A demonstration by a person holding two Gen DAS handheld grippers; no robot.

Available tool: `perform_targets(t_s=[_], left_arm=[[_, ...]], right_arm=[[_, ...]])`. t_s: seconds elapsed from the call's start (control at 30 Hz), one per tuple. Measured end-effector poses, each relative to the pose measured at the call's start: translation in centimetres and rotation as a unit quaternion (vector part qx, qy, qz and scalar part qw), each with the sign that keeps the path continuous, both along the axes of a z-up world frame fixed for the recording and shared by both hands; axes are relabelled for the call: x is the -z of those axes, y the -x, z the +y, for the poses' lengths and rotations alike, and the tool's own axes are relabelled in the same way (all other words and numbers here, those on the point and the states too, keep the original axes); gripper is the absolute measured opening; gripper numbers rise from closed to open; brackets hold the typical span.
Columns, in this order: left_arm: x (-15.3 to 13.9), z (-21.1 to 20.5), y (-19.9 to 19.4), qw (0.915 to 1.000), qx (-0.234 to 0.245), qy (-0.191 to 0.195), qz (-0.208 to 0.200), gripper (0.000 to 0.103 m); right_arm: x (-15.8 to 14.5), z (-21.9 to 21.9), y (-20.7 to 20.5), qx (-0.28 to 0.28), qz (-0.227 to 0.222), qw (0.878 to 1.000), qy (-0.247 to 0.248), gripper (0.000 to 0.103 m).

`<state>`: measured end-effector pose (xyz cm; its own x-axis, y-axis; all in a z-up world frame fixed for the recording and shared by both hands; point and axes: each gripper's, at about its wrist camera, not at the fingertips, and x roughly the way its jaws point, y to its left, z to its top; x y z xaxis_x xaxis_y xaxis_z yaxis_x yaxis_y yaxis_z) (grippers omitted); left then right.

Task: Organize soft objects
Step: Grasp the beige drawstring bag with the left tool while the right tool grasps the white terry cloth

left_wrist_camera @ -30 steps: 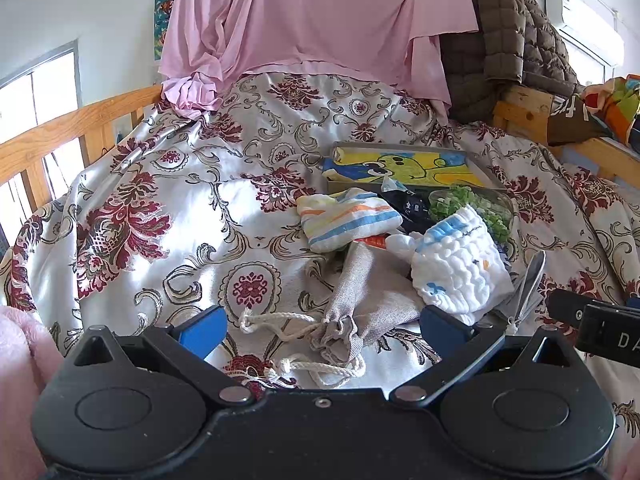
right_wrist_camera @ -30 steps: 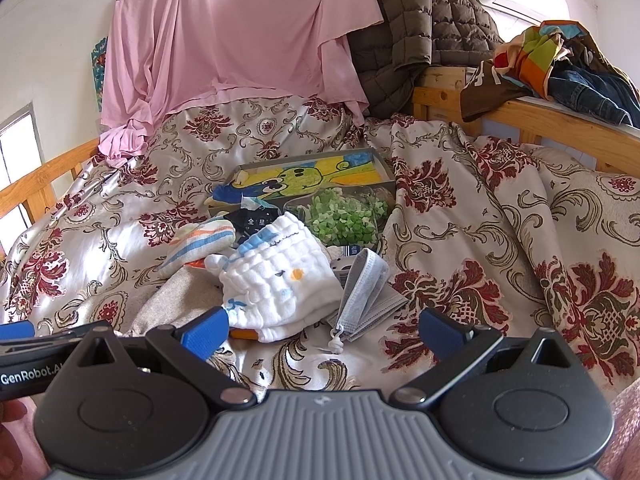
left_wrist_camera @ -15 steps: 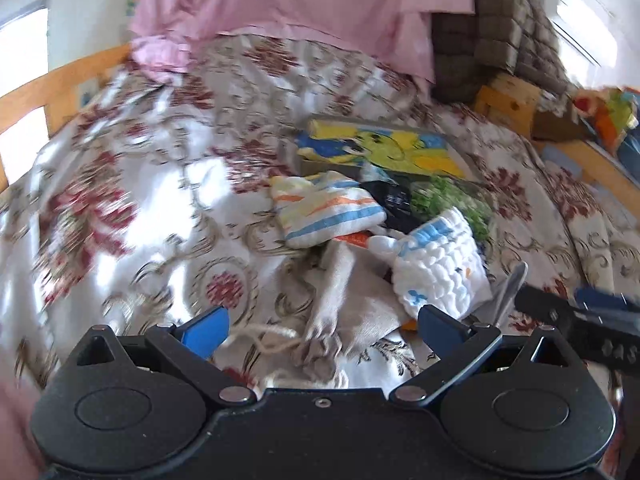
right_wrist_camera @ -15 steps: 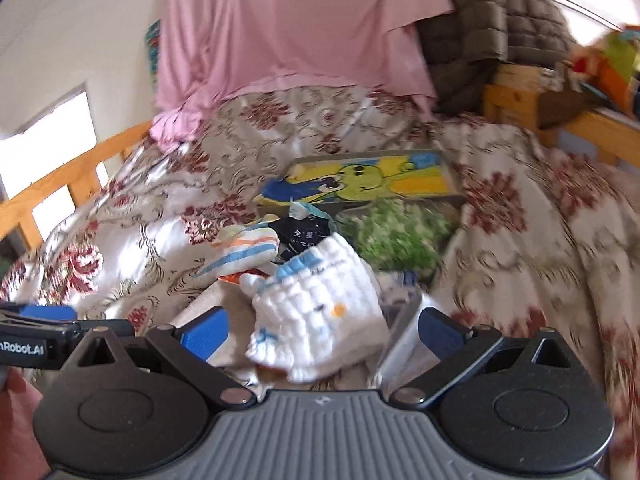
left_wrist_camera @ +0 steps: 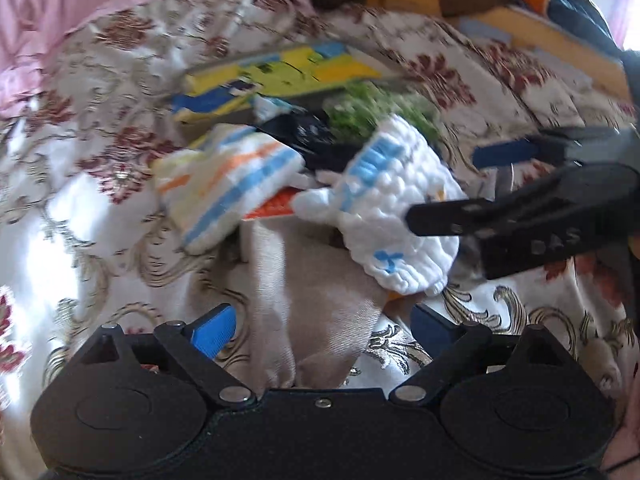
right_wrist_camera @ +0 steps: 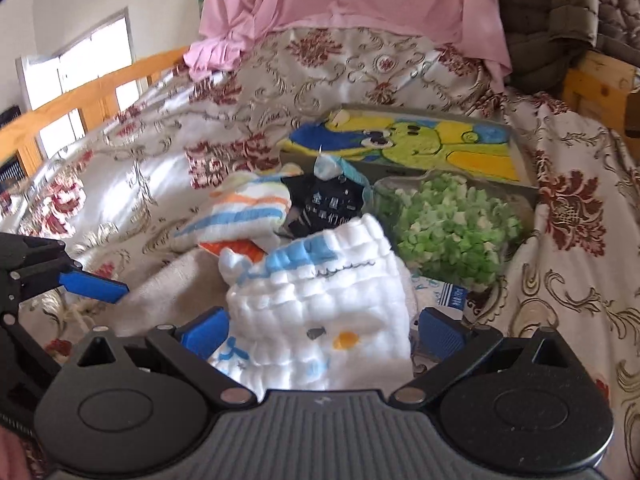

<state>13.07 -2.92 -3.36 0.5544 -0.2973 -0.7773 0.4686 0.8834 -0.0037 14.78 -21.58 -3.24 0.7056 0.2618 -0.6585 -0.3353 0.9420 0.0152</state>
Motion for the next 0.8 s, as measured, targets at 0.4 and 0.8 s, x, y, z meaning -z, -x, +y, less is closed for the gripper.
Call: perform_targets(t_s=[0.4, 0.8], left_arm=[[1.9, -0.2, -1.1, 0.9990, 0.001, -0.023, 0.038, 0.050], [-0.2, 1.2, 0.2, 0.9986, -0.019, 0.037, 0.032, 0.022]], right_arm=[[1.5, 2.0, 0.2, -0.020, -0.003, 0.998, 0.054, 0.072], [-1.0, -0.8, 1.5, 0.016, -0.001, 0.998, -0.055, 0.018]])
